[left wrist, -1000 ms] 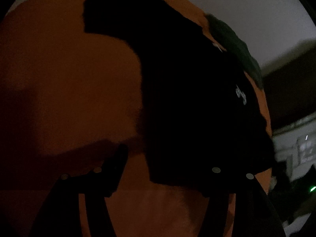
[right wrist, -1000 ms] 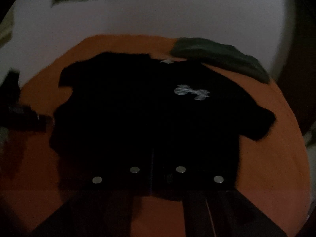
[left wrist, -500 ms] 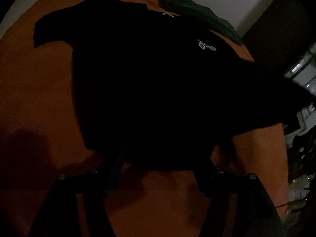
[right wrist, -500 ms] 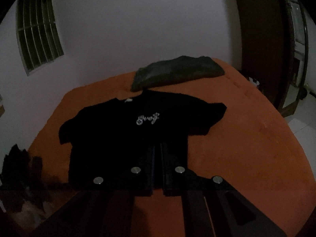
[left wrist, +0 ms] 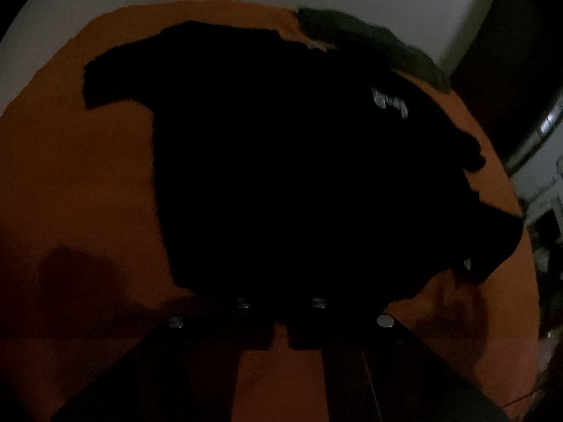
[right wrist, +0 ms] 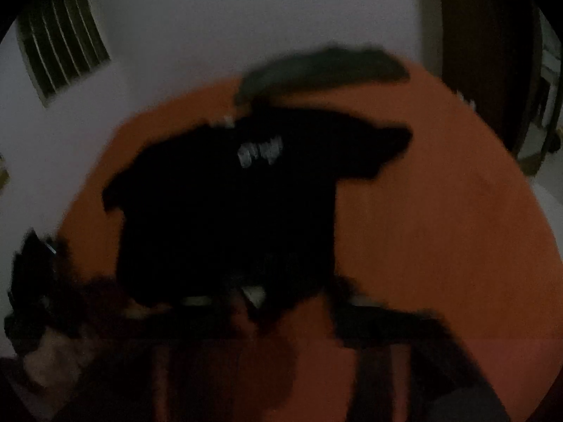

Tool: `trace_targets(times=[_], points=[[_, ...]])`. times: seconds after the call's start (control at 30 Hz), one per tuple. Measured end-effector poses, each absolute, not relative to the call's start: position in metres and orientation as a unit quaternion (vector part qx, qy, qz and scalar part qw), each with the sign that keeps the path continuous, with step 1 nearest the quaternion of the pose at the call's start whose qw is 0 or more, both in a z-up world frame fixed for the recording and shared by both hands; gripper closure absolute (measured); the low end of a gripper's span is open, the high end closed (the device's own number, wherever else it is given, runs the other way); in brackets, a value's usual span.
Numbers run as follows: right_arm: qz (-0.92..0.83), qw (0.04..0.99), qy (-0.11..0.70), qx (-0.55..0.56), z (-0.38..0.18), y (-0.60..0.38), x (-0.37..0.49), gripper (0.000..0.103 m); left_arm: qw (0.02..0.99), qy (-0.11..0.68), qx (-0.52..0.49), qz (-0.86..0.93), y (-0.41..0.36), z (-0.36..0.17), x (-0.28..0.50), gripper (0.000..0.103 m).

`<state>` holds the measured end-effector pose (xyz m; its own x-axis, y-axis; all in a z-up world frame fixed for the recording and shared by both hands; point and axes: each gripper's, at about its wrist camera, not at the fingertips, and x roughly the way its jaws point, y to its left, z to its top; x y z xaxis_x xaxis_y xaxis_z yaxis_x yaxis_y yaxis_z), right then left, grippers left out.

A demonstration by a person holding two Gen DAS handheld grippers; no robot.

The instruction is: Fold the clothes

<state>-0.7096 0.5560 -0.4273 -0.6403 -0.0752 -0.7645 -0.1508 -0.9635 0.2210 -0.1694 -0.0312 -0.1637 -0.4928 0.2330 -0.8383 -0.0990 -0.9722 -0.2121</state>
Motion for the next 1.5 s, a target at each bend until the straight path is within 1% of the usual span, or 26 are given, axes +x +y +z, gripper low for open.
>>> trace_targets(times=[0.03,0.17,0.3,0.43,0.53,0.6,0.63,0.77,0.9,0.97,1.13,1.23,1.33,1.4,1.43,1.5], points=[[0.890,0.027,0.129,-0.437,-0.438,0.556,-0.709,0.031,0.091,-0.068,-0.486,0.867,-0.037,-0.155,-0.165,0.098],[0.866,0.039,0.108,-0.487,-0.475,0.551,-0.712,0.031,0.069,-0.048,-0.442,0.893,-0.062,-0.118,-0.145,0.098],[0.868,0.045,0.092,-0.486,-0.483,0.544,-0.728,0.031,0.047,-0.039,-0.418,0.907,-0.086,-0.093,-0.126,0.098],[0.854,0.031,0.108,-0.508,-0.491,0.545,-0.716,0.031,0.029,-0.063,-0.407,0.911,-0.100,-0.077,-0.118,0.098],[0.843,0.020,0.119,-0.525,-0.497,0.545,-0.707,0.031,0.019,-0.056,-0.391,0.919,-0.112,-0.062,-0.104,0.098],[0.835,0.013,0.127,-0.536,-0.501,0.546,-0.701,0.031,0.002,-0.023,-0.401,0.916,-0.116,-0.069,-0.097,0.098],[0.831,0.010,0.131,-0.541,-0.503,0.546,-0.698,0.031,0.001,-0.020,-0.414,0.910,-0.116,-0.077,-0.097,0.098],[0.814,-0.004,0.147,-0.562,-0.512,0.547,-0.686,0.031,-0.015,-0.036,-0.473,0.880,-0.130,-0.111,-0.084,0.098],[0.796,-0.018,0.162,-0.583,-0.520,0.548,-0.674,0.031,-0.016,-0.066,-0.480,0.874,-0.130,-0.118,-0.089,0.098],[0.798,-0.028,0.158,-0.581,-0.516,0.545,-0.668,0.031,0.001,-0.062,-0.494,0.867,-0.125,-0.122,-0.098,0.098],[0.803,-0.052,0.118,-0.582,-0.510,0.528,-0.660,0.031,0.041,-0.054,-0.526,0.848,-0.112,-0.132,-0.120,0.097],[0.795,-0.075,0.110,-0.592,-0.503,0.525,-0.665,0.031,0.066,-0.049,-0.545,0.835,-0.104,-0.138,-0.133,0.091],[0.774,-0.105,0.110,-0.615,-0.480,0.535,-0.676,0.031,0.090,-0.044,-0.563,0.820,-0.096,-0.144,-0.146,0.076],[0.768,-0.110,0.096,-0.624,-0.457,0.543,-0.682,0.031,0.106,-0.040,-0.574,0.811,-0.091,-0.148,-0.155,0.073],[0.766,-0.112,0.087,-0.627,-0.444,0.546,-0.684,0.031,0.120,-0.003,-0.568,0.814,-0.083,-0.145,-0.153,0.073],[0.767,-0.118,0.066,-0.627,-0.423,0.548,-0.687,0.031,0.095,0.086,-0.564,0.816,-0.068,-0.146,-0.151,0.073]])
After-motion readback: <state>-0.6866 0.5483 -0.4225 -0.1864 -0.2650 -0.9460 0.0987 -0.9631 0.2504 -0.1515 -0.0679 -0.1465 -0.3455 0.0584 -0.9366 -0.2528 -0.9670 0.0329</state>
